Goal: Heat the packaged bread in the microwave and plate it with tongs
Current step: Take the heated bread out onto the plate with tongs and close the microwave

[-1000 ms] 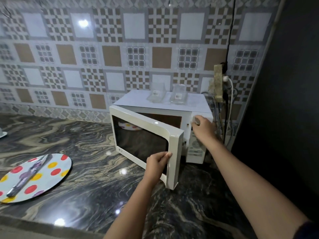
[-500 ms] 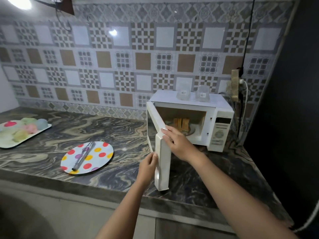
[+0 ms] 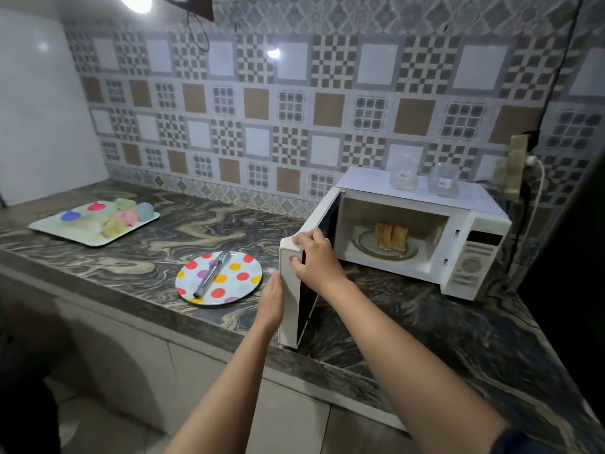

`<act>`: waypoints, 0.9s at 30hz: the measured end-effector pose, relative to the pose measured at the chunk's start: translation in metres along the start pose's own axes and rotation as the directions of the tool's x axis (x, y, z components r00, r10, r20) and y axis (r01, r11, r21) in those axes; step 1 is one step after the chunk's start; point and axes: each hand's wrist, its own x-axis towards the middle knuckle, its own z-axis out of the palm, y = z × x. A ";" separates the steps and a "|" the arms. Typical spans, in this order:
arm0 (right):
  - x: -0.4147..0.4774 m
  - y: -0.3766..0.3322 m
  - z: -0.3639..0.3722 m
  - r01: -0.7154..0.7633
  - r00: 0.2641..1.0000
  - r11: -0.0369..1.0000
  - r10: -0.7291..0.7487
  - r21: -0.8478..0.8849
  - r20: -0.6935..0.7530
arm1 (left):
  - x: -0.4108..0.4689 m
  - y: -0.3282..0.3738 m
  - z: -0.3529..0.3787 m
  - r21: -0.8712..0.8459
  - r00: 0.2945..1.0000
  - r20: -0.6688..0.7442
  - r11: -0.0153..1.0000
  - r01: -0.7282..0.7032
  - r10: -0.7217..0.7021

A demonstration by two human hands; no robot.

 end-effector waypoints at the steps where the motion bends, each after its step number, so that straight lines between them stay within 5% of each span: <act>1: 0.001 -0.002 0.003 0.002 1.000 1.000 -0.002 -0.001 -0.015 | 0.000 0.001 -0.002 -0.008 1.000 -0.020 1.000 0.004 -0.005; 15: 0.021 -0.021 0.022 0.046 0.998 0.988 -0.051 -0.147 -0.028 | 0.012 0.000 -0.027 0.070 0.998 -0.056 0.997 -0.033 0.037; 27: 0.046 -0.044 0.034 0.023 0.998 0.965 -0.036 -0.260 -0.044 | 0.040 -0.014 -0.069 0.000 0.983 0.137 0.992 -0.125 0.124</act>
